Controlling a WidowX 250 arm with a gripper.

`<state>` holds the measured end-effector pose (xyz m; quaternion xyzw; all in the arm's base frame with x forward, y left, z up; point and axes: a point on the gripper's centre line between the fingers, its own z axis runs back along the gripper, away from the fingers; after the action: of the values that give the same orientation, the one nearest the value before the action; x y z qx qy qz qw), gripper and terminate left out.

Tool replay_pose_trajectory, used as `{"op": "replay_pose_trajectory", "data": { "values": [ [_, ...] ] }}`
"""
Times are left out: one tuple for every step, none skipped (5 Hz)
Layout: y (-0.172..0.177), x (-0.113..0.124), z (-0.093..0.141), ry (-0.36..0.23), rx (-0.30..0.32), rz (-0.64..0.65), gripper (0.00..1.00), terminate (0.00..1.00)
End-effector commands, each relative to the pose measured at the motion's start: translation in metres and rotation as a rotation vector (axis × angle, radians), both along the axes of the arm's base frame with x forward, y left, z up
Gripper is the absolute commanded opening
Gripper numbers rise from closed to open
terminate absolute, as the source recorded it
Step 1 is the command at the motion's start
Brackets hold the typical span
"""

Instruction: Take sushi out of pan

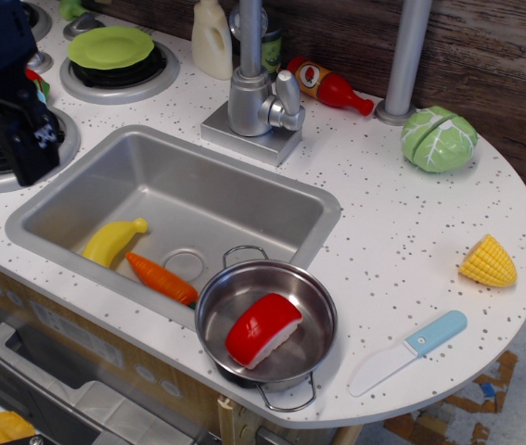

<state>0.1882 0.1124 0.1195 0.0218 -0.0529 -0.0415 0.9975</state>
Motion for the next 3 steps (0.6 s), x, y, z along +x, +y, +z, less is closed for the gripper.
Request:
{"op": "replay_pose_trajectory", "data": {
  "values": [
    [-0.045,0.032,-0.004,-0.057,0.027,0.053,1.0,0.0],
    [-0.089,0.053,-0.02,-0.078,0.014,0.066,1.0,0.0],
    [-0.135,0.066,-0.023,-0.078,-0.006,0.04,1.0,0.0]
  ]
}}
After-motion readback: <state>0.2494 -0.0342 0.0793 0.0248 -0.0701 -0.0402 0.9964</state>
